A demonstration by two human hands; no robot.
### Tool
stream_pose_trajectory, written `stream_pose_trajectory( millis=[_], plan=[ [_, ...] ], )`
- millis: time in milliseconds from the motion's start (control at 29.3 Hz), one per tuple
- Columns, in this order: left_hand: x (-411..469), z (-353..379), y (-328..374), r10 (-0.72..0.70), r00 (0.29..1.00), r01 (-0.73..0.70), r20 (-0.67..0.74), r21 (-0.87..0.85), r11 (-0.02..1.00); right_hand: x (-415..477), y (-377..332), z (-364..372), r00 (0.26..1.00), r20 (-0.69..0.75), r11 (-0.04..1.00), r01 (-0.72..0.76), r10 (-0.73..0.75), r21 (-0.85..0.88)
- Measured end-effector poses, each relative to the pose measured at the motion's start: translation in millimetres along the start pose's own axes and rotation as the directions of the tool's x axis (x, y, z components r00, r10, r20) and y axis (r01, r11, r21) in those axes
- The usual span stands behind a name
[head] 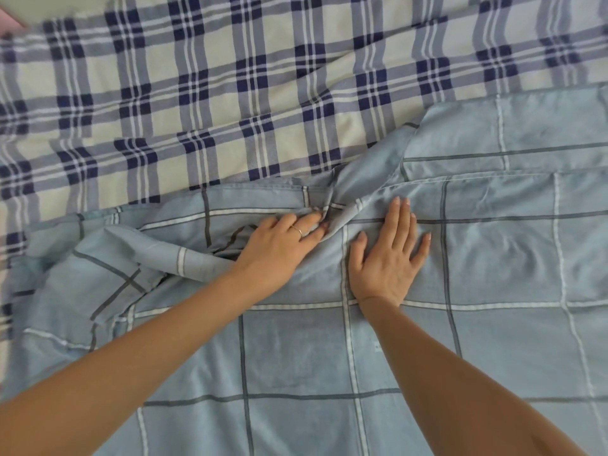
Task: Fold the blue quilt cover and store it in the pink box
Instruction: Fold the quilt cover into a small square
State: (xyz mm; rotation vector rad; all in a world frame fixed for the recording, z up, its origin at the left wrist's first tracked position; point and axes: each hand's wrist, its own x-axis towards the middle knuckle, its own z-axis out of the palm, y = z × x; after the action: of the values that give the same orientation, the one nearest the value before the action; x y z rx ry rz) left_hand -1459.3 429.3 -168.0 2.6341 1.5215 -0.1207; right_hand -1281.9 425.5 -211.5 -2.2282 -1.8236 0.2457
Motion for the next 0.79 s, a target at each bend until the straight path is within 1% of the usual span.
stream_pose_trajectory(
  millis=[68,137,171,205,239,273,308,342,376,410,444,478,513,547,581,649,718,786],
  plan=[
    [-10.9,-3.2,-0.5,0.118,0.991,-0.115,-0.054,0.062,0.991,0.5,0.3,-0.2,1.0,-0.001,1.0,-0.009,0.009,-0.003],
    [-25.1,-9.9,6.4,0.246,0.968,-0.241,-0.043,0.097,0.966,1.1,1.6,-0.6,1.0,-0.015,1.0,0.015,-0.015,-0.007],
    [-31.9,-12.1,11.5,0.309,0.951,-0.308,-0.002,0.072,0.949,-0.1,3.4,-0.8,0.999,-0.017,1.0,0.029,-0.029,-0.011],
    [-37.0,-13.0,16.2,0.363,0.931,-0.363,0.044,0.009,0.932,0.5,4.2,-0.7,0.999,-0.014,0.999,0.047,-0.048,-0.02],
    [-41.3,-15.1,19.5,0.405,0.911,-0.399,0.074,-0.079,0.913,-1.0,4.5,0.2,0.998,-0.002,0.998,0.059,-0.059,-0.026],
    [-42.2,-17.8,19.3,0.417,0.907,-0.4,0.06,-0.189,0.897,-1.4,4.5,0.5,0.998,0.011,0.998,0.062,-0.062,-0.028],
    [-40.7,-20.7,14.7,0.377,0.926,-0.359,0.005,-0.296,0.885,-2.8,4.4,0.2,0.998,0.015,0.998,0.059,-0.058,-0.022],
    [-35.6,-23.7,5.2,0.258,0.964,-0.262,-0.062,-0.378,0.888,-2.3,3.8,-0.4,0.999,0.011,0.999,0.053,-0.053,-0.011],
    [-30.1,-26.2,-9.6,0.062,0.993,-0.101,-0.105,-0.421,0.901,-2.5,1.7,-0.5,0.999,0.013,0.999,0.045,-0.045,-0.006],
    [-22.2,-26.5,-28.7,-0.18,0.978,0.123,-0.102,-0.416,0.901,-1.6,1.1,-0.4,0.999,0.012,0.999,0.036,-0.036,-0.004],
    [-15.9,-25.8,-49.5,-0.407,0.912,0.359,-0.056,-0.377,0.854,-1.5,1.8,-0.1,1.0,0.01,1.0,0.029,-0.029,-0.01],
    [-12.2,-25.4,-68.6,-0.568,0.823,0.542,0.022,-0.335,0.771,-1.8,3.5,0.2,1.0,0.007,1.0,0.025,-0.025,-0.016],
    [-12.1,-23.9,-86.4,-0.655,0.748,0.648,0.109,-0.337,0.683,-1.8,4.2,0.7,1.0,0.0,0.999,0.027,-0.027,-0.019],
    [-12.2,-23.7,-99.0,-0.685,0.704,0.694,0.186,-0.384,0.609,-1.6,4.6,1.0,1.0,-0.007,0.999,0.028,-0.028,-0.02],
    [-12.5,-24.1,-107.4,-0.678,0.691,0.705,0.253,-0.444,0.553,-0.8,4.8,1.1,1.0,-0.01,0.999,0.03,-0.03,-0.021],
    [-11.8,-30.9,-116.0,-0.626,0.68,0.723,0.381,-0.492,0.485,-0.4,4.3,0.3,1.0,0.005,1.0,0.022,-0.021,-0.021],
    [-9.9,-38.9,-121.9,-0.566,0.676,0.737,0.473,-0.462,0.494,0.3,6.9,-1.0,1.0,0.013,0.999,0.014,-0.013,-0.034],
    [-14.1,-46.0,-127.0,-0.481,0.671,0.733,0.564,-0.409,0.543,0.3,11.1,-3.2,0.999,0.034,0.999,0.015,-0.013,-0.049]
  ],
)
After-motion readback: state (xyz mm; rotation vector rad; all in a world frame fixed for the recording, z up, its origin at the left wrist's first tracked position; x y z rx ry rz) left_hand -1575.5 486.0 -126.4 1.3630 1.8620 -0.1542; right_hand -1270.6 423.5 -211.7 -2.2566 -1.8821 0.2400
